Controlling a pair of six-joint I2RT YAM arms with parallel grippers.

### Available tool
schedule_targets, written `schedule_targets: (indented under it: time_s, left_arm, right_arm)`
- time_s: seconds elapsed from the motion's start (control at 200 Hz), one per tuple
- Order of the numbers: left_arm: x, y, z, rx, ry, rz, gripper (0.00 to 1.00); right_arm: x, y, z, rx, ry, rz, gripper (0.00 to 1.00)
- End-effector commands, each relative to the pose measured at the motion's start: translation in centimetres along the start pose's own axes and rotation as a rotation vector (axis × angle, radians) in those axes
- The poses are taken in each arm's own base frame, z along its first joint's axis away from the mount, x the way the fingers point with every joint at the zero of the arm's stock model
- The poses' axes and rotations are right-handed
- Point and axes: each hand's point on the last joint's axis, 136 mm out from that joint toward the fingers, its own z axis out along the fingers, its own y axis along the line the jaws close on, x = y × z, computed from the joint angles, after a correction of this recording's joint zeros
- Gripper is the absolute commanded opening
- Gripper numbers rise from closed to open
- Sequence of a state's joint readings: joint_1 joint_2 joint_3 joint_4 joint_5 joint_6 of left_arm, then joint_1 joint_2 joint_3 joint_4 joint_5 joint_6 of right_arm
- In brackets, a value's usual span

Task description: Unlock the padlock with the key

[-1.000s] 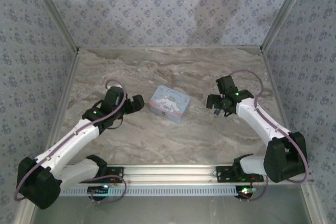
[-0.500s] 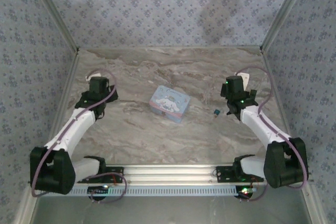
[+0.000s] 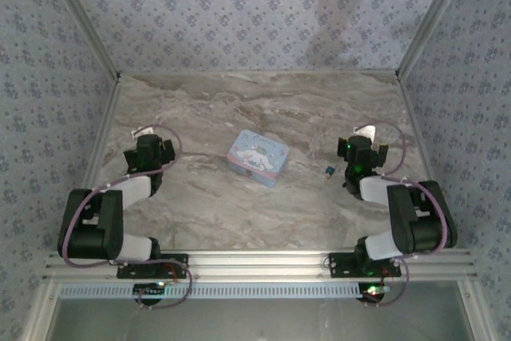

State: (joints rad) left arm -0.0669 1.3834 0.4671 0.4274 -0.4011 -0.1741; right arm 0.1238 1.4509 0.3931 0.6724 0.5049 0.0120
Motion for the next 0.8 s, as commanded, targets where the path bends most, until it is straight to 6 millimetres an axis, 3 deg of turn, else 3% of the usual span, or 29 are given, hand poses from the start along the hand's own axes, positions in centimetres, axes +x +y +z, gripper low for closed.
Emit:
schedule_targets:
  time_s: [0.0, 0.115, 0.19, 0.275, 0.305, 0.37, 0.41, 0.44, 0.795]
  left_arm:
    - [-2.6, -0.3, -0.1, 0.016, -0.099, -0.003, 0.98]
    - [-2.7, -1.7, 0.3, 0.083, -0.094, 0.052, 0.98]
    - [-2.8, -2.4, 0.7, 0.110, -0.094, 0.086, 0.98]
    - [-2.6, -3.2, 0.6, 0.165, -0.187, 0.099, 0.98]
    - [-1.2, -2.8, 0.7, 0.171, -0.204, 0.077, 0.98]
    - [-1.4, -1.3, 0.6, 0.116, -0.248, 0.027, 0.98]
    - [-1.1, -2.0, 1.1, 0.126, -0.172, 0.056, 0.98]
    - [-1.7, -2.1, 1.3, 0.118, -0.203, 0.056, 0.98]
    - [-1.4, -2.2, 1.0, 0.116, -0.202, 0.069, 0.98]
  right_arm:
    - [-1.6, 0.9, 0.0, -0.074, -0.088, 0.028, 1.00]
    - [-0.9, 1.3, 1.1, -0.216, -0.115, 0.075, 1.00]
    - [-0.3, 0.9, 1.4, -0.197, -0.044, 0.074, 1.00]
    - [-0.8, 0.7, 1.0, -0.138, -0.093, 0.059, 1.00]
    - [-0.4, 0.8, 1.2, -0.137, -0.071, 0.073, 1.00]
    - [-0.5, 0.9, 1.4, -0.179, -0.065, 0.070, 1.00]
    - [-0.6, 0.8, 1.5, -0.184, -0.068, 0.076, 1.00]
    - [-0.7, 0.9, 1.4, -0.182, -0.075, 0.072, 1.00]
    - [-0.7, 1.0, 1.5, -0.191, -0.068, 0.071, 1.00]
